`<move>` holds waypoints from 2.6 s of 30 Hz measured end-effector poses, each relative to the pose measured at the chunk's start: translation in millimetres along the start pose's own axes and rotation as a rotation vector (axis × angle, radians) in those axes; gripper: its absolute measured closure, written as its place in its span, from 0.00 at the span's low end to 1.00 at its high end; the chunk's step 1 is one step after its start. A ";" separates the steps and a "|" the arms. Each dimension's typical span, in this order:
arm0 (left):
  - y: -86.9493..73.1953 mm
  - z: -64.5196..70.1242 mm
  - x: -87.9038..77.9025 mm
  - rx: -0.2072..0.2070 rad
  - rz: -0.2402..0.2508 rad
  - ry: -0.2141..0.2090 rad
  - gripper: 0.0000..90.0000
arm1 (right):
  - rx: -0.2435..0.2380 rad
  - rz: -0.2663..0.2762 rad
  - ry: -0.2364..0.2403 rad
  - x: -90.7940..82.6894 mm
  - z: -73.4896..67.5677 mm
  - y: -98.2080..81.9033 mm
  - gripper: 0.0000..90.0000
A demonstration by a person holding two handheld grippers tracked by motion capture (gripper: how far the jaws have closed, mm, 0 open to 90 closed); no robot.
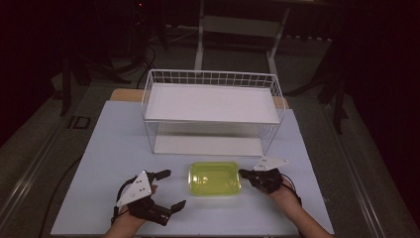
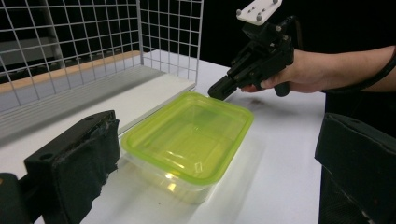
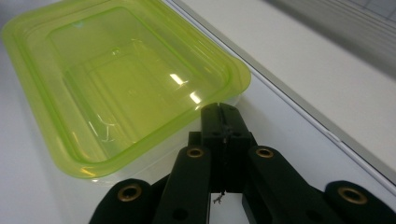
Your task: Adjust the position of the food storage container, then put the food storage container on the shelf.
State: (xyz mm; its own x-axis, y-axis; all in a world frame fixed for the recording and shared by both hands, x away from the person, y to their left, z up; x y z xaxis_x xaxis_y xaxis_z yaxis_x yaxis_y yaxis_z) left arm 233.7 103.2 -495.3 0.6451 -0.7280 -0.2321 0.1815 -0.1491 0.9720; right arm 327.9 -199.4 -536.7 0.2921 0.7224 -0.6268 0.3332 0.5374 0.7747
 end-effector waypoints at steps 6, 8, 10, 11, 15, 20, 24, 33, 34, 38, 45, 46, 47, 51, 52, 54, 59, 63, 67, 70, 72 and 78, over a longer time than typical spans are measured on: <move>-0.2 0.0 0.1 0.002 -0.002 -0.002 0.00 | -0.002 -0.004 0.018 4.1 -7.3 1.8 1.00; -0.2 -0.3 0.2 0.001 -0.002 0.000 0.00 | 0.001 0.001 0.028 5.6 -8.5 2.8 1.00; -0.4 -0.7 0.5 0.001 -0.003 0.004 0.00 | -0.003 -0.001 0.031 7.3 -9.8 3.4 1.00; -0.7 -1.0 0.5 0.002 -0.005 0.005 0.00 | -0.003 -0.001 0.031 7.8 -10.1 3.6 1.00; -1.5 -3.2 1.0 -0.009 -0.016 0.020 0.00 | -0.005 0.020 0.016 4.2 -10.7 7.1 0.93; -3.0 -6.6 2.1 -0.009 -0.038 0.051 0.00 | 0.012 0.078 0.005 -8.6 -13.4 15.8 0.72; -3.8 -10.5 4.5 -0.020 -0.057 0.062 0.00 | 0.018 0.092 0.045 -14.7 -21.2 23.7 0.29; 15.5 -18.9 9.6 -0.068 -0.101 0.052 0.00 | 0.028 0.148 0.064 -26.9 -31.1 34.7 0.20; 15.5 -18.9 9.6 -0.068 -0.101 0.052 0.00 | 0.028 0.148 0.064 -26.9 -31.1 34.7 0.20; 17.8 -20.0 16.9 -0.090 -0.139 0.035 0.00 | 0.066 0.140 0.091 -30.8 -30.9 39.9 0.23; 16.7 -24.9 30.6 -0.235 -0.258 0.023 0.00 | 0.207 0.116 0.053 -28.4 -23.7 45.9 0.14; 16.7 -24.9 30.6 -0.235 -0.258 0.023 0.00 | 0.207 0.116 0.053 -28.4 -23.7 45.9 0.14; 15.5 -26.9 34.4 -0.261 -0.281 0.036 0.00 | 0.234 0.108 0.045 -25.9 -21.6 46.2 0.14; 9.5 -30.0 43.4 -0.295 -0.331 0.053 0.00 | 0.300 0.103 0.072 -19.0 -19.4 45.3 0.12; 7.5 -30.6 45.8 -0.309 -0.340 0.057 0.00 | 0.326 0.105 0.073 -17.3 -18.6 44.7 0.13; 2.8 -33.0 50.9 -0.343 -0.367 0.074 0.01 | 0.378 0.102 0.098 -13.7 -17.7 43.2 0.17; -8.9 -36.7 60.5 -0.461 -0.419 0.057 0.01 | 0.491 0.077 0.120 -2.0 -14.4 36.4 0.26; -17.8 -38.1 62.1 -0.496 -0.452 0.066 0.16 | 0.561 0.049 0.121 7.0 -12.7 29.1 0.35; -28.2 -39.4 63.8 -0.529 -0.497 0.086 0.26 | 0.602 0.019 0.110 12.9 -11.4 23.0 0.46; -35.1 -40.1 65.2 -0.561 -0.522 0.092 0.40 | 0.631 -0.003 0.110 15.5 -10.5 19.2 0.53; -38.5 -40.5 66.1 -0.558 -0.537 0.074 0.54 | 0.646 -0.018 0.111 17.0 -10.4 16.8 0.59; -37.8 -39.1 67.2 -0.578 -0.531 0.052 0.73 | 0.659 -0.029 0.135 18.6 -13.1 14.9 0.75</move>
State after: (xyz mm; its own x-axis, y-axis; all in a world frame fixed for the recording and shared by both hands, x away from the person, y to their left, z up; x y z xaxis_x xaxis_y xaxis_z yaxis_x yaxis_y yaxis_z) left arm 299.2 86.1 -549.0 0.3950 -0.6223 -0.6758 0.8236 -0.0860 0.5606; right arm 326.6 -172.2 -535.7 0.1749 0.7826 -0.5974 0.8293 0.2099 0.5178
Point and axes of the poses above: each handheld gripper's, and its own axes: x roughly forward along the jaws, y roughly out of its top, z roughly to its right, the point moved 5 cm from there along x, roughly forward along the jaws, and after that the axes turned 10 degrees about y, right-handed, at the moved point
